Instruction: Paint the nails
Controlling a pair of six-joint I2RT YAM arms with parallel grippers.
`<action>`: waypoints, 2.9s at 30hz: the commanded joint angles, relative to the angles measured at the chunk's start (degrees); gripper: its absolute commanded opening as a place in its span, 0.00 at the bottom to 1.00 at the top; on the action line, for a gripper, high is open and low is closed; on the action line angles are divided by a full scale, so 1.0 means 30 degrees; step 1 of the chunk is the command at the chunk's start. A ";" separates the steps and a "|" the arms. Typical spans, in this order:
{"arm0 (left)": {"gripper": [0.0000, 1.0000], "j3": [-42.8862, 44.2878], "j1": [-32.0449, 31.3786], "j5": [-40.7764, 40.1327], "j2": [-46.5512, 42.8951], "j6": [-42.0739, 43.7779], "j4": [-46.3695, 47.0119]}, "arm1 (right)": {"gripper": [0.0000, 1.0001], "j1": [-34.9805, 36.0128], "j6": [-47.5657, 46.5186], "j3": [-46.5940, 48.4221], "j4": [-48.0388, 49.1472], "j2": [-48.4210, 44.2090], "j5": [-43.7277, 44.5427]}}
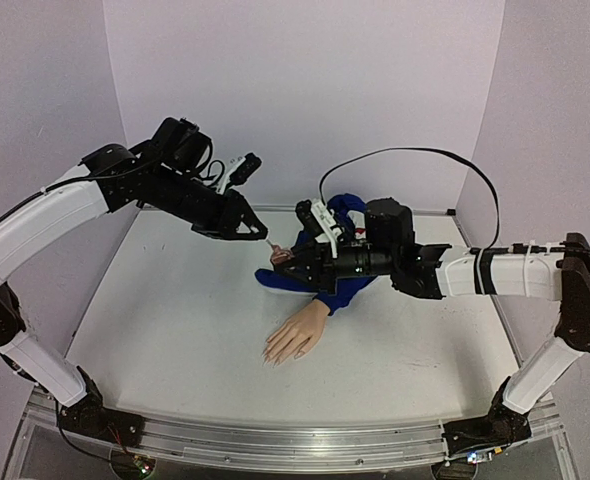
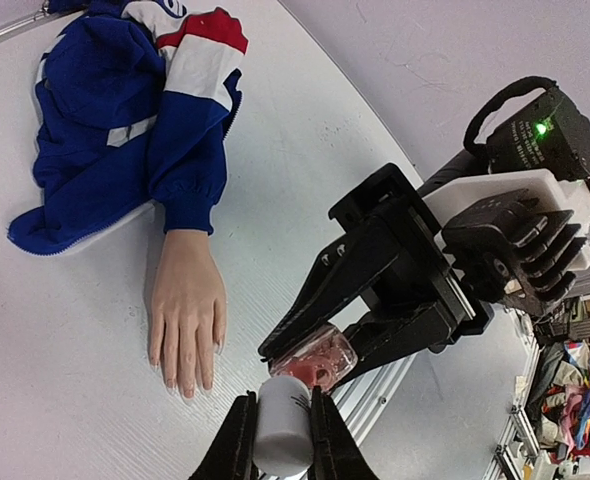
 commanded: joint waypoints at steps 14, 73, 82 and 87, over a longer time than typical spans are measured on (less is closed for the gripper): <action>0.00 -0.2361 0.0279 -0.1300 -0.2389 -0.0482 0.0547 | 0.00 -0.0608 -0.1457 -0.4986 0.1528 -0.6305 0.6772; 0.00 -1.1815 -0.3330 -0.6122 0.1935 -0.8714 0.9003 | 0.00 -0.1307 -0.5906 -0.6617 -0.2808 -1.1531 1.0507; 0.00 -1.1545 -0.3323 -0.6231 0.2309 -0.8578 0.9001 | 0.00 -0.1328 -0.5844 -0.6821 -0.2808 -1.1692 1.0539; 0.00 -1.1360 -0.3323 -0.6168 0.2616 -0.8630 0.8706 | 0.00 -0.1308 -0.5844 -0.6792 -0.2808 -1.1750 1.0576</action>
